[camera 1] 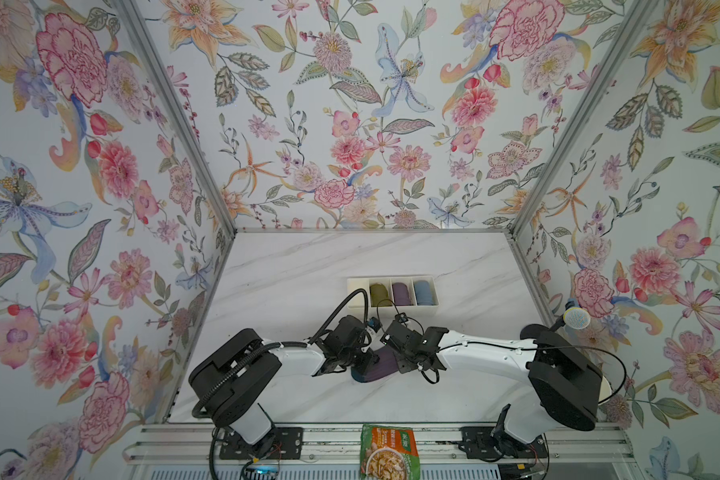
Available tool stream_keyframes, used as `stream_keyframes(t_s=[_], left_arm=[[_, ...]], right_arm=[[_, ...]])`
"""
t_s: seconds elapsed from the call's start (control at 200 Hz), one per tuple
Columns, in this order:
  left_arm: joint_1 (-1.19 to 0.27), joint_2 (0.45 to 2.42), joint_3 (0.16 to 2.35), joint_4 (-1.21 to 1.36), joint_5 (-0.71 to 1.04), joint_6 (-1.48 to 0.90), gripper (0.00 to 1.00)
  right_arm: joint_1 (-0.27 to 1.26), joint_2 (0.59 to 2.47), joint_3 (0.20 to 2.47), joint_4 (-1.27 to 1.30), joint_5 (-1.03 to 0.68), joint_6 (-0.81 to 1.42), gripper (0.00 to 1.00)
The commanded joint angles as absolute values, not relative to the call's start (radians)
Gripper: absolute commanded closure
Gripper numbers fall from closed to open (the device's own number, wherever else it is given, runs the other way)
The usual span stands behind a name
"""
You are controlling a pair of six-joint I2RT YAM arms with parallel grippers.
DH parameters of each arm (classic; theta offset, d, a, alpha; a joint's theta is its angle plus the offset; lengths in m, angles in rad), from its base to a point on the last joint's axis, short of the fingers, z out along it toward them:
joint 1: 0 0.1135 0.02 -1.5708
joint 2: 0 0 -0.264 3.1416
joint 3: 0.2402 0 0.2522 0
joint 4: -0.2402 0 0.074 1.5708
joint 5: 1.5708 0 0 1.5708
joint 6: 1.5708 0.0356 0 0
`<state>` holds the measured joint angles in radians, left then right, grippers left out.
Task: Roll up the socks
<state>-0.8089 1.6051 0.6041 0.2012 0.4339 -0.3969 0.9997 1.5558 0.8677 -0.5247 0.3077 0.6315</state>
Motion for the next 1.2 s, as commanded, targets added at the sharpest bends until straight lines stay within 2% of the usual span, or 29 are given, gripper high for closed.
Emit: stream_keyframes(t_s=[0.0, 0.3, 0.711, 1.191], left_arm=[[-0.796, 1.585, 0.622, 0.119, 0.397, -0.364, 1.0], [-0.795, 1.589, 0.66, 0.08, 0.397, -0.342, 1.0], [-0.796, 1.57, 0.682, 0.05, 0.387, -0.33, 1.0], [-0.803, 1.487, 0.701, 0.052, 0.387, -0.32, 1.0]], right_arm=[[0.964, 1.5, 0.805, -0.432, 0.2, 0.621, 0.61], [0.863, 1.364, 0.667, -0.255, 0.01, 0.646, 0.59], [0.787, 1.311, 0.573, -0.117, -0.108, 0.702, 0.6], [0.709, 1.261, 0.475, -0.03, -0.175, 0.775, 0.79]])
